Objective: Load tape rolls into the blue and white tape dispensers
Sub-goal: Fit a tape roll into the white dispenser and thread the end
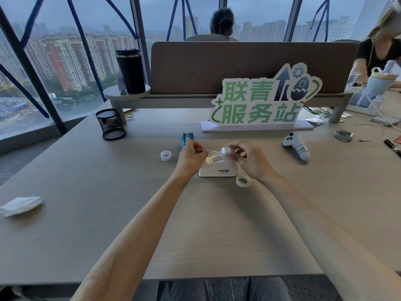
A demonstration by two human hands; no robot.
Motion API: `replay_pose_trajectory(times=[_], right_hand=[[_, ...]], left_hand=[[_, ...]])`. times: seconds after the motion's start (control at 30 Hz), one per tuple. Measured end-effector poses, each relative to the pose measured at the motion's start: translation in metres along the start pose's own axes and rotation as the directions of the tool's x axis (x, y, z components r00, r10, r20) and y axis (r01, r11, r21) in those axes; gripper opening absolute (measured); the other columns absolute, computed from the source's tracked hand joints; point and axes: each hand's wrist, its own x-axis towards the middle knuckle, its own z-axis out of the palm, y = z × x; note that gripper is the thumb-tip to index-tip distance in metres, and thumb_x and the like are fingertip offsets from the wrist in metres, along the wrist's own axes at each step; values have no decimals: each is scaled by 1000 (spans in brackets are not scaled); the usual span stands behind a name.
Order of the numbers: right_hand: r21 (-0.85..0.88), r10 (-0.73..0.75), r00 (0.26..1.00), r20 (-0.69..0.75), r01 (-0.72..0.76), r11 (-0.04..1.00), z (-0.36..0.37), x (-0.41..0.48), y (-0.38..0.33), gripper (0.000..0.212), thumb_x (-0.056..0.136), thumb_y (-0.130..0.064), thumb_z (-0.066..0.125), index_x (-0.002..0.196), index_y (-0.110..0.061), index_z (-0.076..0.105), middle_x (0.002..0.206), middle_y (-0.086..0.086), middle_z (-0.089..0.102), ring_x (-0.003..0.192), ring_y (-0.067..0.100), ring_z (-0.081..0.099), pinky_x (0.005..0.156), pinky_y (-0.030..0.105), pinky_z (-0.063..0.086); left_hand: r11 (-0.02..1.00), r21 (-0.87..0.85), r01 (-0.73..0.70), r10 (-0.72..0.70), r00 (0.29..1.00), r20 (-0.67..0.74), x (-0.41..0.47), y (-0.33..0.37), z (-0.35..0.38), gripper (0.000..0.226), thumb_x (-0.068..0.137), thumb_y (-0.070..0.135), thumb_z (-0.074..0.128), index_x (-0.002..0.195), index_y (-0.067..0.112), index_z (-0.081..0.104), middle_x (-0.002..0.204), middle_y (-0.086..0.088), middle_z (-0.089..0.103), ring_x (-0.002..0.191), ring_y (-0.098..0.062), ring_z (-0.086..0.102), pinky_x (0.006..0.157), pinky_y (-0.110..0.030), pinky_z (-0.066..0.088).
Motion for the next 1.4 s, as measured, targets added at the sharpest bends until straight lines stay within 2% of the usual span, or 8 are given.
replay_pose_trajectory(times=[0.43,0.53,0.63,0.8,1.0,1.13,1.23,1.4], right_hand=[[-77,43,999,22,-41,996,5,-2,-1,31,89,-22,62,120,-17,64,107,1,68,83,13,60,86,28,48],[-92,44,999,11,-43,995,6,-3,-2,33,86,-21,64,119,-18,64,113,3,66,85,12,59,88,25,46],[-108,30,999,-19,-31,994,6,-5,-4,24,86,-22,66,109,-19,69,106,2,65,82,14,61,83,24,46],[-127,10,999,-48,-16,992,10,-7,-4,14,84,-17,67,96,-19,74,88,0,62,74,14,60,76,31,51],[-117,36,999,-29,-39,992,14,-6,-8,18,84,-18,66,100,-19,74,98,3,67,82,16,61,79,29,48],[-137,49,999,-4,-49,989,17,-8,-8,35,83,-18,65,118,-19,65,105,-1,60,94,12,53,81,19,37],[-158,46,999,-25,-49,986,20,-10,-5,45,84,-22,65,128,-18,57,116,4,58,115,21,48,94,24,36],[-172,83,995,52,-73,982,19,-9,0,44,87,-26,62,130,-17,56,122,8,59,117,23,52,96,28,38]], left_hand=[[999,42,14,-14,1000,-8,1,0,2,16,88,15,62,96,17,49,98,0,56,87,-16,54,61,-27,44],[998,66,20,-20,1000,-2,2,-1,2,15,88,17,62,95,18,49,97,1,56,87,-15,54,66,-31,46],[996,83,30,-30,1000,2,2,-1,1,16,88,17,62,97,19,49,94,2,55,87,-16,54,68,-31,50],[997,78,24,-25,1000,10,2,-1,-2,17,88,18,63,99,19,50,100,0,58,89,-17,56,52,-22,44],[999,37,38,-39,999,14,3,-3,-5,19,87,16,63,101,14,52,98,-2,59,78,-14,58,45,-19,43],[993,-45,109,-108,994,22,3,-4,-8,20,87,12,62,100,11,48,89,-4,55,71,-13,55,41,-19,43],[983,-88,159,-158,987,11,3,-5,-13,18,89,13,60,100,13,46,85,1,52,73,-10,51,49,-23,47],[959,-151,238,-248,968,-50,7,-14,-28,17,89,17,60,101,11,49,92,-5,51,77,-12,51,49,-24,47]])
